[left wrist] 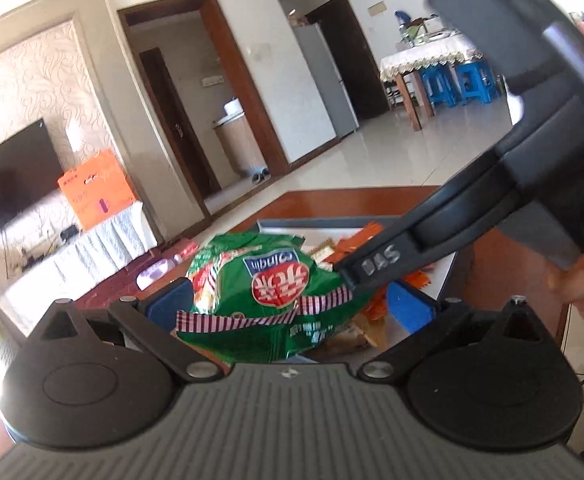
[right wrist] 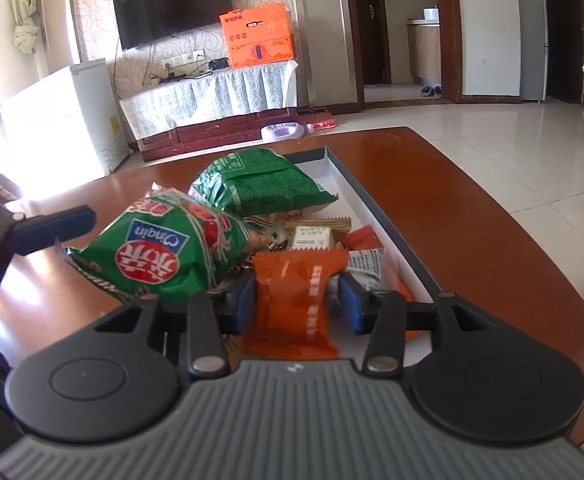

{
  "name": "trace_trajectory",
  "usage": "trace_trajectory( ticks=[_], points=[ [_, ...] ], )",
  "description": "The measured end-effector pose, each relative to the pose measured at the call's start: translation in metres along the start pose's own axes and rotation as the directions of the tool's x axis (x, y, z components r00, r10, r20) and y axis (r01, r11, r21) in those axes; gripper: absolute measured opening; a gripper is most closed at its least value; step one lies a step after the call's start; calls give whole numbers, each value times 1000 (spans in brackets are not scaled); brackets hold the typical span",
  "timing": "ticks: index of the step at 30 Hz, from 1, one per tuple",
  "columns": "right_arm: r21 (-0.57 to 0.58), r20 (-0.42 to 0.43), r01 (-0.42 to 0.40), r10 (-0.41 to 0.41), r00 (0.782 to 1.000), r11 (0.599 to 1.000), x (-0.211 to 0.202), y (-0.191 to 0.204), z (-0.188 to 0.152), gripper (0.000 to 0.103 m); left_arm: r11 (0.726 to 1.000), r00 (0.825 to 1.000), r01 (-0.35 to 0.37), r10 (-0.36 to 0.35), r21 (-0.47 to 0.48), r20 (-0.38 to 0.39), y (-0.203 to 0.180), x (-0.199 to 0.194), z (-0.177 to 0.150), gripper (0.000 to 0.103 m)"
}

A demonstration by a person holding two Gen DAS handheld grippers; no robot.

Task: Organize snacks
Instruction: 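Lower the chip bag and orange cake into the box and open both grippers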

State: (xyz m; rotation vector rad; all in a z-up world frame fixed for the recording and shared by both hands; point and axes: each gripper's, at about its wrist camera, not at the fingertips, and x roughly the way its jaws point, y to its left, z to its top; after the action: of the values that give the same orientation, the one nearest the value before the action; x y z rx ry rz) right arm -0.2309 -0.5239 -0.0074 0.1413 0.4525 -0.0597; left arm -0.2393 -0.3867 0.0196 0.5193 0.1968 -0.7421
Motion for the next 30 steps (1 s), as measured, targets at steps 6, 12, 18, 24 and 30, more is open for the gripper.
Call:
trace_trajectory(
  ticks=[6,12,18,24,30],
  points=[
    [76,102,-42,34,994,996,-27,-10,0,72,997,1000,21,-22,-77,-6,3,-11,4,103],
    [31,172,-172,164,971,985,-37,5,5,79,999,1000,27,-27,-19,-14,-3,-15,-2,103],
    [-102,53,-118,124,991,988,-6,39,11,79,999,998,12,-14,-33,-56,3,-7,-13,103],
    [-22,31,-27,27,999,999,8,26,15,78,998,999,16,-19,-64,-43,8,-6,-11,103],
    [-18,67,-29,30,997,999,-8,24,7,79,993,998,38,-43,-115,-40,8,-17,-8,103]
  ],
)
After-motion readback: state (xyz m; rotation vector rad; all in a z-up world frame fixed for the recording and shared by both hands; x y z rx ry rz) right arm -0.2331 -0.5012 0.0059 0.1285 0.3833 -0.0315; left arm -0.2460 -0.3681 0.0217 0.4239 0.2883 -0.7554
